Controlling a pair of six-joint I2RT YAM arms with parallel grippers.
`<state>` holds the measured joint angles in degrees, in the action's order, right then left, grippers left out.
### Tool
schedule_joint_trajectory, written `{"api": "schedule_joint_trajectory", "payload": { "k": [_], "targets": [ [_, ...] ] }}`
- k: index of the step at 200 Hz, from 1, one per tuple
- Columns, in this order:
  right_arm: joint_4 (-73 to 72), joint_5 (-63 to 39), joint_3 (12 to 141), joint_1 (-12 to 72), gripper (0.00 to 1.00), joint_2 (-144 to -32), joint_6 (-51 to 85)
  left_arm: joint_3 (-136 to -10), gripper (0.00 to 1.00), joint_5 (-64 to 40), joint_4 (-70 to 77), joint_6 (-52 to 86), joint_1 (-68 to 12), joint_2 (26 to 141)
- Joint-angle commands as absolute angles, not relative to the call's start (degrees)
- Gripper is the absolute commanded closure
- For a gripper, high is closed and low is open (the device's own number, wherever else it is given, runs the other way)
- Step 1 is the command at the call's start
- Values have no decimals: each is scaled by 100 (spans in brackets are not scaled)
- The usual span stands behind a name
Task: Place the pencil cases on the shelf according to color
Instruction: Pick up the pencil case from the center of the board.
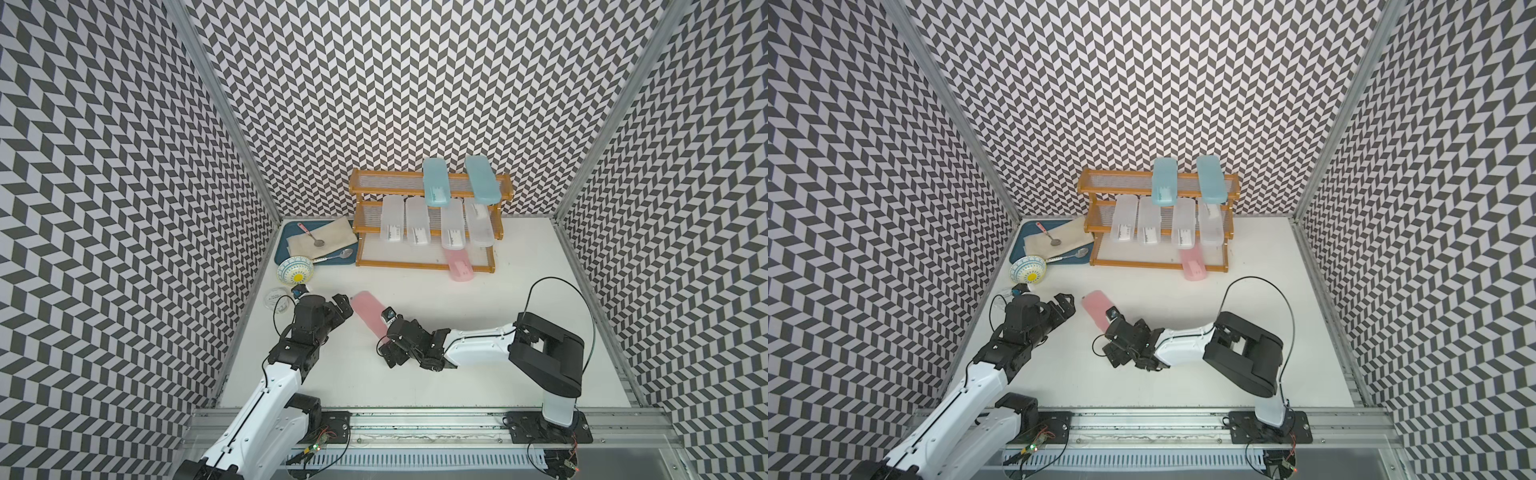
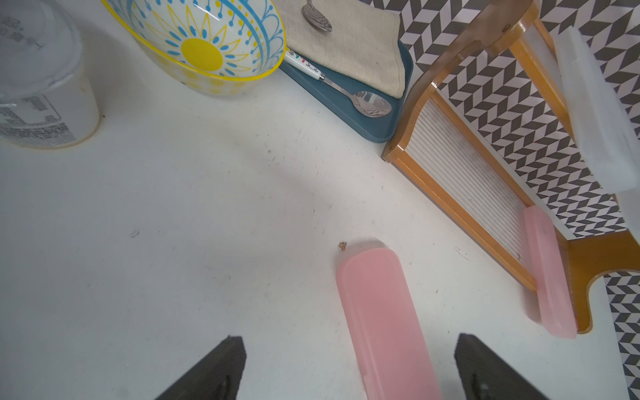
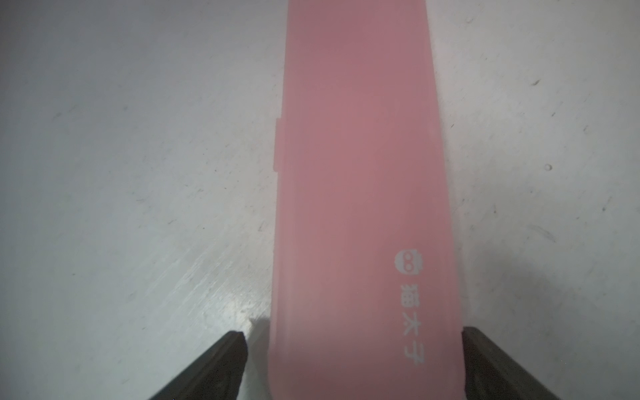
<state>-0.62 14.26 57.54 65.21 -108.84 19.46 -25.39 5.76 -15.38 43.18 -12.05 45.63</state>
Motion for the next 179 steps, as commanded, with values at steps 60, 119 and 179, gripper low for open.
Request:
{"api": "schedule_joint_trajectory", "payload": {
  "k": [60, 119, 179],
  "targets": [
    [-599, 2239, 4859, 6755, 39, -10330, 2723, -2613, 0, 544, -1676, 4131, -1164, 4219],
    [-613, 3137, 4136, 6839, 45, -9148, 3449, -2613, 0, 146, -1480, 4125, -1169, 4221],
    [-535, 2998, 4271, 6392, 45, -8870, 3777, -2540, 0, -573, -608, 4195, -1191, 4829]
  ]
}}
